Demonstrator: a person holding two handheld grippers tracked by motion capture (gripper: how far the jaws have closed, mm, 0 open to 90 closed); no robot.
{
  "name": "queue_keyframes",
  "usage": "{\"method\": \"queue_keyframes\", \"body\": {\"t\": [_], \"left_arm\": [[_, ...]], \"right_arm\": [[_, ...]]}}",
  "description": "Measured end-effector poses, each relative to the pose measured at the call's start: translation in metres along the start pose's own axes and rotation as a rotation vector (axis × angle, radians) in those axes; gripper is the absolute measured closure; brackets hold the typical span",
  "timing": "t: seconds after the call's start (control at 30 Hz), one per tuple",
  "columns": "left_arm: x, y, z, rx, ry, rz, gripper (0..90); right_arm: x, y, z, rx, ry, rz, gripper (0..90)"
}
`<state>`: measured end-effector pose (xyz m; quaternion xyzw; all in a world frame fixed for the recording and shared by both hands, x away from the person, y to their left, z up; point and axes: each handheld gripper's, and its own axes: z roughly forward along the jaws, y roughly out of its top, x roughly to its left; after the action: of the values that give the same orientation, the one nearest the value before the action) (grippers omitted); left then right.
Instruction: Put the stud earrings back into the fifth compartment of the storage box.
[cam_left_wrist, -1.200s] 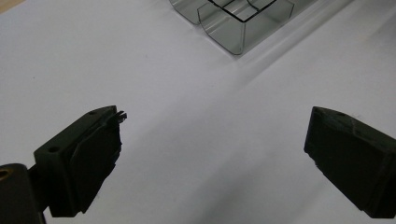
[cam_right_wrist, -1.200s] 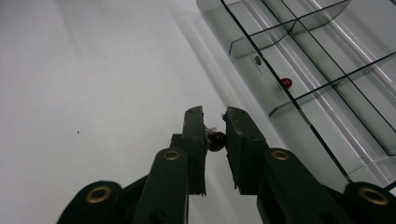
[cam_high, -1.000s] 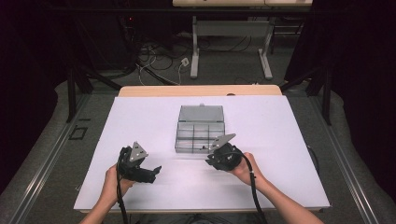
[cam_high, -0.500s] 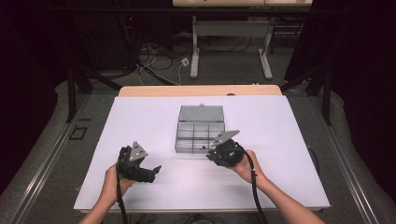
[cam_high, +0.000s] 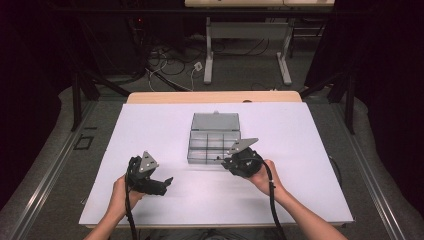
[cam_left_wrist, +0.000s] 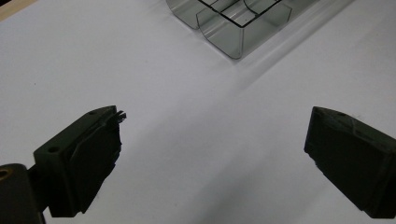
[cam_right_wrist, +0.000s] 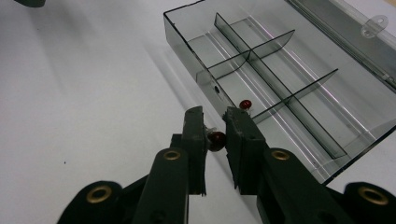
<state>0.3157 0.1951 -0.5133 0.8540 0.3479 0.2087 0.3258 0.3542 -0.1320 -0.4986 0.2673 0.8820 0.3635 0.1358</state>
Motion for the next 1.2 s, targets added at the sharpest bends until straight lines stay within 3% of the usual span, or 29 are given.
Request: {"method": "queue_keyframes", "body": {"t": [0.8,1.2], "left_arm": [[0.001,-0.001,-0.001,-0.001,0.001,0.01,3.5],[0.001,-0.001,-0.001,-0.001,0.001,0.003,3.5]], "right_arm": [[-0.007,0.017,0.003,-0.047,-0.054,0.016,78.5],[-0.017,0.031,0.012,-0.034,-0.073,0.025,78.5]]}}
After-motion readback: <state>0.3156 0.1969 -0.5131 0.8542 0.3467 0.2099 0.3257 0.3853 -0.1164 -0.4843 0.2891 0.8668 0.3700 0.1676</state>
